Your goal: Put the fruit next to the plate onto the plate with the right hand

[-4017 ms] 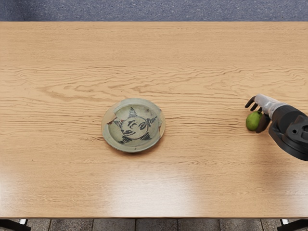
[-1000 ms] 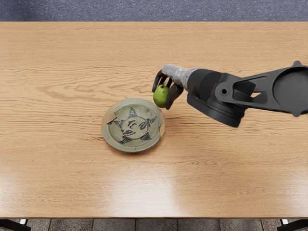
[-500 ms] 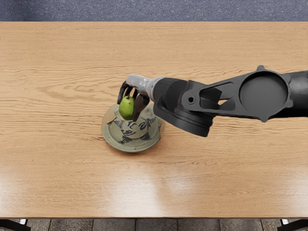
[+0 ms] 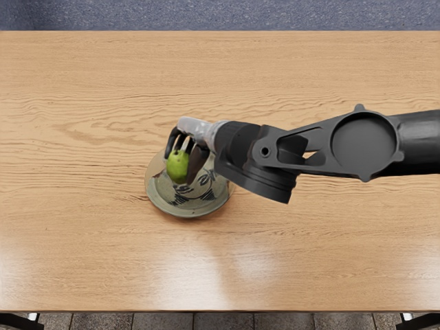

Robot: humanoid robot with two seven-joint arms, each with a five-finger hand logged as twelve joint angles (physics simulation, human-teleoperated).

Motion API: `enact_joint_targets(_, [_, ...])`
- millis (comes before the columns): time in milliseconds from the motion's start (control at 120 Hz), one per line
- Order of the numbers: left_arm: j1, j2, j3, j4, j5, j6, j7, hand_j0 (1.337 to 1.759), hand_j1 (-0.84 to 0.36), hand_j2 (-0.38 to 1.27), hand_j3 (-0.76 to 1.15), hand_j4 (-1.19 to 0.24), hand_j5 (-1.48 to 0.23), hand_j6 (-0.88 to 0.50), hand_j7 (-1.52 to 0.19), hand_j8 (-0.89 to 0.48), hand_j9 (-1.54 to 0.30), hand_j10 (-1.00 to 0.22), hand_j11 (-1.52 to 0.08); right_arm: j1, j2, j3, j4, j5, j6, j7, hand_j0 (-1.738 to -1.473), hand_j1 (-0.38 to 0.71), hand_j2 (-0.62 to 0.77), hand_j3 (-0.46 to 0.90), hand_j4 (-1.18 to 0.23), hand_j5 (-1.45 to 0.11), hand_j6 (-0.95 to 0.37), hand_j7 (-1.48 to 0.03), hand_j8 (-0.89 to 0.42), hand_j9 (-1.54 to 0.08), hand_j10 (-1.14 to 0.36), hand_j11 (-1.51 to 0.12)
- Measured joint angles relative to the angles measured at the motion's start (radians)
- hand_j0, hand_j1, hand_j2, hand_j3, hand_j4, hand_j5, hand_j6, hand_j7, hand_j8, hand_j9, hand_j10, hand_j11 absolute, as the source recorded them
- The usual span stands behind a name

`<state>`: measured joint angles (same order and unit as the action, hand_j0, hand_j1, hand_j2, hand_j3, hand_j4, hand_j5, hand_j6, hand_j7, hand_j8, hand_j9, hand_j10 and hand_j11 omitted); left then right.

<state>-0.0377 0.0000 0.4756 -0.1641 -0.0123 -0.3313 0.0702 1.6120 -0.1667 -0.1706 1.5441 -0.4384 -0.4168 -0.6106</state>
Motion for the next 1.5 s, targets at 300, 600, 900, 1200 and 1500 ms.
enact_joint_targets(300, [-0.001,0.000,0.000,0.000,0.000,0.000,0.000,1.658,0.35,0.00,0.00,0.00,0.00,0.00,0.00,0.00,0.00,0.00,0.00,-0.030,-0.005,-0.014,-0.034,-0.036,0.004,0.000,-1.658,0.32,0.36,0.00,-0.65,-0.91,-0.40,-0.87,-0.44,-0.88,-0.66,-0.88])
enact_joint_targets(600, [0.000,0.000,0.001,0.000,0.000,0.000,0.000,1.658,0.35,0.00,0.00,0.00,0.00,0.00,0.00,0.00,0.00,0.00,0.00,0.005,-0.004,-0.013,-0.028,-0.035,0.005,0.000,-1.658,-0.15,0.08,0.00,-0.19,-0.25,-0.12,-0.25,-0.13,-0.25,-0.19,-0.25])
enact_joint_targets(900, [0.000,0.000,0.001,0.000,0.000,0.000,0.000,1.658,0.35,0.00,0.00,0.00,0.00,0.00,0.00,0.00,0.00,0.00,0.00,0.018,-0.116,0.140,0.075,0.071,0.034,0.000,-1.658,-0.28,0.02,0.00,-0.07,-0.09,-0.05,-0.09,-0.05,-0.09,-0.07,-0.09])
enact_joint_targets(1200, [-0.001,0.000,0.001,0.001,0.000,0.000,0.000,1.658,0.35,0.00,0.00,0.00,0.00,0.00,0.00,0.00,0.00,0.00,0.00,-0.141,-0.194,0.473,0.129,0.376,0.315,0.000,-1.658,-0.30,0.00,0.00,-0.04,-0.05,-0.04,-0.05,-0.04,-0.05,-0.04,-0.05])
enact_joint_targets(1500, [0.000,0.000,0.001,-0.003,0.000,0.000,0.000,1.658,0.35,0.00,0.00,0.00,0.00,0.00,0.00,0.00,0.00,0.00,0.00,-0.356,-0.353,0.642,0.129,0.654,0.680,0.000,-1.658,-0.31,-0.01,0.00,-0.03,-0.04,-0.03,-0.04,-0.03,-0.04,-0.03,-0.04])
